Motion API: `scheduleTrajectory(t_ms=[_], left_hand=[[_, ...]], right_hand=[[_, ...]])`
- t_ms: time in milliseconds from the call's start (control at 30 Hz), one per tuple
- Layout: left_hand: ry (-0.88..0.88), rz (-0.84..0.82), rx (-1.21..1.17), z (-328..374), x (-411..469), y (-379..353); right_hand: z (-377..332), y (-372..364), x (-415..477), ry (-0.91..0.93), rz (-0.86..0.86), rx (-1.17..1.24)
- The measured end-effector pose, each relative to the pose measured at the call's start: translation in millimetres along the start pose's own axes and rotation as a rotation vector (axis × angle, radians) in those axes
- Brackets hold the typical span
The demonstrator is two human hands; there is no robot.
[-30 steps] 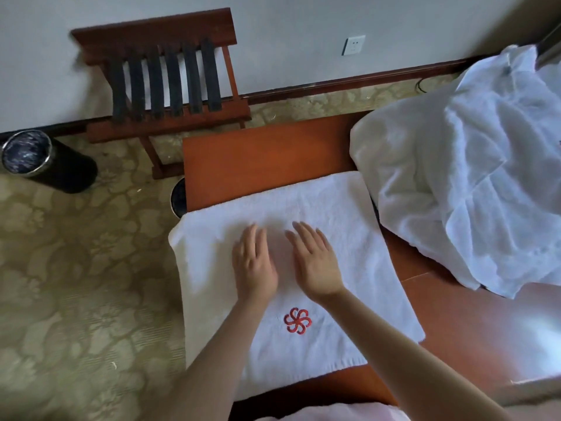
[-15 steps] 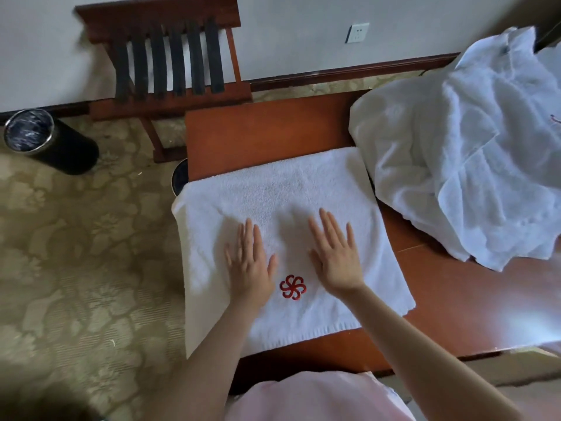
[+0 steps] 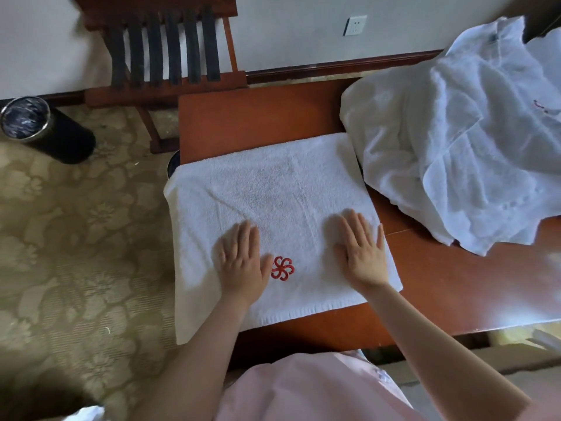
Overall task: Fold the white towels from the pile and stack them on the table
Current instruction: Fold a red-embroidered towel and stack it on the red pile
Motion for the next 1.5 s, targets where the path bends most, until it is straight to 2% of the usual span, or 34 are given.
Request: scheduleTrajectory(t_ms=[133,200,300,367,500,567,667,767,900,1067,1300,1500], left_hand=[[-0.02,0.112,-0.08,6.4,20.6,21.1],[-0.012,0.068,-0.108,0.6,33.4,21.3],[0.179,-0.13,-0.085,-33.2,33.6,6.5],[0.297,-0.189,-0.036,-61.1,25.7,2.6],[0.461,-0.236,-0.044,-101.5,21.3,9.0],[0.514,-0.149,-0.102,-108.7,34.5,24.4],[0.417,0.016,-0.13,-108.8,70.6,50.2],[0.333,0.05,-0.186,-120.8,110.8,62.3],[0.206,-0.026,-0.123,-134.1,153.9,65.9],[0.245,-0.094,0.078,-156.2,176.3,68.3],[0.229,-0.385,0.013,-166.7,195.9,58.5],[0.267,-0.493,-0.188,-175.3,191.0,59.4]], right_hand=[[-56.4,0.2,20.1,0.176,-0.003,0.037],[-85.9,-0.3,36.7,0.261,0.009,0.055],[-116.4,-3.0,60.2,0.32,-0.012,0.065],[-123.8,-5.1,72.6,0.322,-0.037,0.035],[-129.4,-11.2,87.5,0.293,-0.058,-0.093],[-135.8,-10.1,97.7,0.27,-0.042,-0.111],[-145.2,1.7,122.9,0.26,0.016,-0.06],[-145.3,14.5,160.0,0.229,0.012,-0.039],[-131.7,22.2,205.9,0.157,-0.068,-0.095],[-96.1,29.9,237.3,0.068,-0.155,-0.173],[-83.5,42.8,249.9,0.066,-0.256,-0.197],[-79.7,56.2,247.0,0.066,-0.293,-0.167]])
Point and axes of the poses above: each hand's wrist, its own x-axis towards the middle knuckle, its own y-axis out of the back of the hand, z = x × y, the point moved 8 cm from there along x, towards the middle knuckle, and after that the axes turned 1 degree about -y, right-handed, at the moved point
